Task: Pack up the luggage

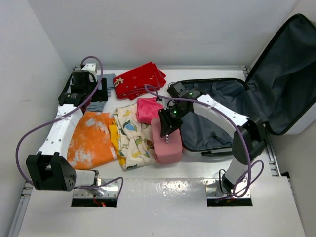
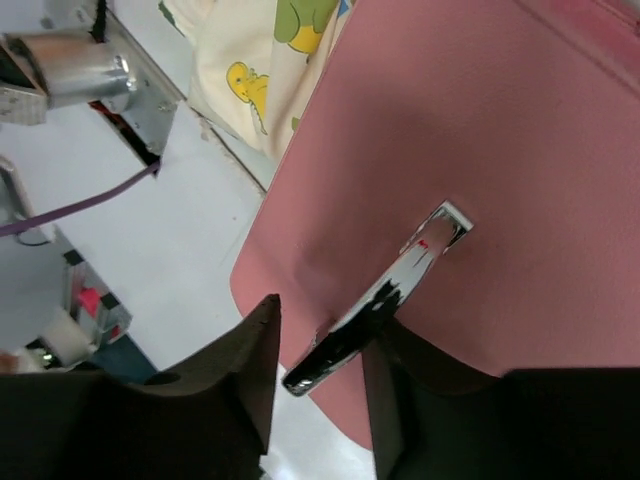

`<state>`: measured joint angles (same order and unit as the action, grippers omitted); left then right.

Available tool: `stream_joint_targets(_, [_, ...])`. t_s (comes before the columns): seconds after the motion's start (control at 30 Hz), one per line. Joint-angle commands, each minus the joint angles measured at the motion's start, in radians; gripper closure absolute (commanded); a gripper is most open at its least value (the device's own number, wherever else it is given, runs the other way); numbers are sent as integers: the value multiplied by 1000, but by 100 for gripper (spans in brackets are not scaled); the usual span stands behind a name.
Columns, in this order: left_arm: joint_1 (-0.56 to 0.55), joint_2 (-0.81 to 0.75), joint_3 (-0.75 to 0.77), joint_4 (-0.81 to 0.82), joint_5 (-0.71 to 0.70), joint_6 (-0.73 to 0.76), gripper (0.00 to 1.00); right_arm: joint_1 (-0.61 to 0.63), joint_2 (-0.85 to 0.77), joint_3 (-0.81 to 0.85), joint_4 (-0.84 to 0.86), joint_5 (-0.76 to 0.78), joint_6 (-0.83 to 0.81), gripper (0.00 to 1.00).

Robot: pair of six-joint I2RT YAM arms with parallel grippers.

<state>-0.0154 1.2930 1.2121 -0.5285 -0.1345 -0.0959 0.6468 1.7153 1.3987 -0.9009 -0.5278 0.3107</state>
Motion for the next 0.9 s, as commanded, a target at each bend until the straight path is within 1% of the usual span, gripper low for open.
stream_joint_targets(0.0, [22,-31,-5,42,21,-31,0,-25,23,-13,40,-125,-5,68])
stream_joint_targets(0.03, [22,-18,-5,42,21,-31,0,-32,26,-13,43,-150,-2,82])
stream_joint_targets(0.07, [31,-18,-5,42,21,-31,0,-38,26,-15,46,-167,-1,93])
stream_joint_targets(0.1, [31,-8,-5,42,33,-40,0,-53,24,-10,46,-181,4,100])
stream_joint_targets(0.17, [42,6,-5,42,45,-41,0,-62,12,19,25,-186,4,100])
stream_joint_targets(0.2, [52,18,-5,42,45,-50,0,-70,1,54,14,-186,-1,100])
stream_joint_targets(0.23, [52,32,6,42,56,-50,0,-72,-19,134,-31,-179,-28,100])
stream_joint_targets(0.27, [52,32,16,42,56,-50,0,-72,-19,135,-45,-167,-36,100])
stream_joint_targets(0.3, [63,46,17,42,65,-50,0,-75,-37,161,-58,-141,-38,100])
stream_joint_targets(0.33, [63,46,27,42,65,-50,0,-78,-49,242,-76,-118,-50,100])
stream_joint_targets(0.4, [83,71,38,51,102,-50,0,-91,-80,327,-127,-66,-76,100])
stream_joint_targets(0.43, [83,71,49,51,114,-50,0,-99,-85,377,-144,2,-90,100])
stream_joint_targets(0.5, [95,80,58,61,163,-41,0,-107,-117,423,-171,40,-133,100])
stream_joint_targets(0.53, [104,89,58,71,191,-25,2,-136,-141,442,-174,107,-140,100])
stream_joint_targets(0.57, [104,89,58,71,220,-2,2,-148,-149,463,-174,124,-157,100])
stream_joint_targets(0.6, [115,89,58,99,275,-2,2,-165,-170,470,-182,140,-163,100])
stream_joint_targets(0.63, [115,89,58,111,298,13,2,-203,-186,480,-184,170,-174,100])
stream_joint_targets(0.7, [115,98,58,146,340,13,2,-229,-210,471,-197,302,-232,100])
stream_joint_targets(0.73, [115,98,69,156,351,13,2,-254,-233,439,-199,319,-258,100])
stream_joint_targets(0.77, [115,123,78,156,360,13,2,-272,-244,424,-196,353,-339,100])
stream_joint_targets(0.8, [115,133,99,156,380,13,3,-279,-255,401,-176,406,-370,100])
stream_joint_targets(0.87, [115,160,124,156,392,13,3,-314,-315,311,-135,478,-455,100])
